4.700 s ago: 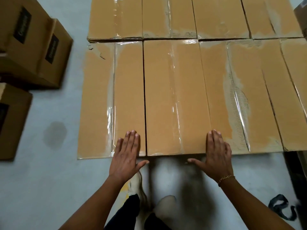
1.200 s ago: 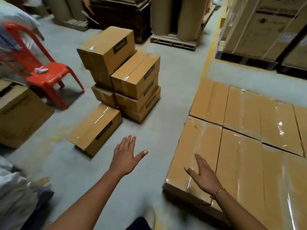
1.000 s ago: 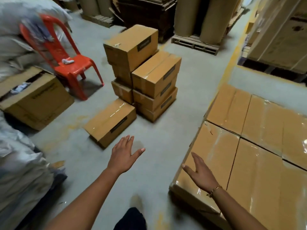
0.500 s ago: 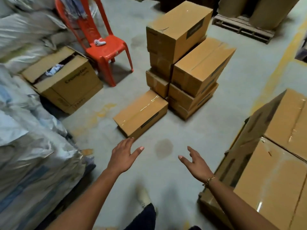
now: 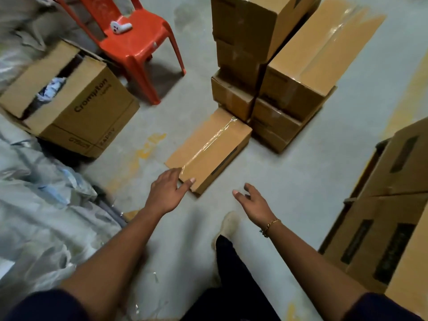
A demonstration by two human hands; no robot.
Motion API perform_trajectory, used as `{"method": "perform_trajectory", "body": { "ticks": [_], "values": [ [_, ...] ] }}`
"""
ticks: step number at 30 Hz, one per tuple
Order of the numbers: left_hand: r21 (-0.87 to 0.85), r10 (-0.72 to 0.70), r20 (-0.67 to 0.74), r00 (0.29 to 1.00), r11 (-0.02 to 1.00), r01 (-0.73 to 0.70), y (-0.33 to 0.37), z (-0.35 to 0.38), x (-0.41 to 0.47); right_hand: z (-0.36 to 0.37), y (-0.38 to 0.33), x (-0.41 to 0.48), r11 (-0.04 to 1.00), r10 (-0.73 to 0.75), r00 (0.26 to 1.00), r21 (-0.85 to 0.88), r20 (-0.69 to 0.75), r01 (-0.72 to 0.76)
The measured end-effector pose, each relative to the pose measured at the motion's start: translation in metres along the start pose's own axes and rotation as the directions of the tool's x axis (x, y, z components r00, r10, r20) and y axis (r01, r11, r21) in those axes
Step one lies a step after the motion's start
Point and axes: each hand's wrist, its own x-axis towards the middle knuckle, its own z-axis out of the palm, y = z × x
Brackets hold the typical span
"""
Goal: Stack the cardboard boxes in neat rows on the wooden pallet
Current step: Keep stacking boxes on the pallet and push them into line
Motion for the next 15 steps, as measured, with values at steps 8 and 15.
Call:
{"method": "perform_trajectory", "body": {
  "ticks": [8,15],
  "values": [
    [-0.033,-0.06,0.064,0.996,0.998,0.062,-0.056,0.018,0.157,0.045,-0.01,0.157,0.986,0.167,0.986,0.008,-0.015,-0.167],
    [-0.061,-0.114,0.153,0.982,0.99,0.124,-0.133,0.092,0.303,0.113,0.023,0.306,0.934,0.342,0.936,0.135,-0.082,-0.33]
  ]
}}
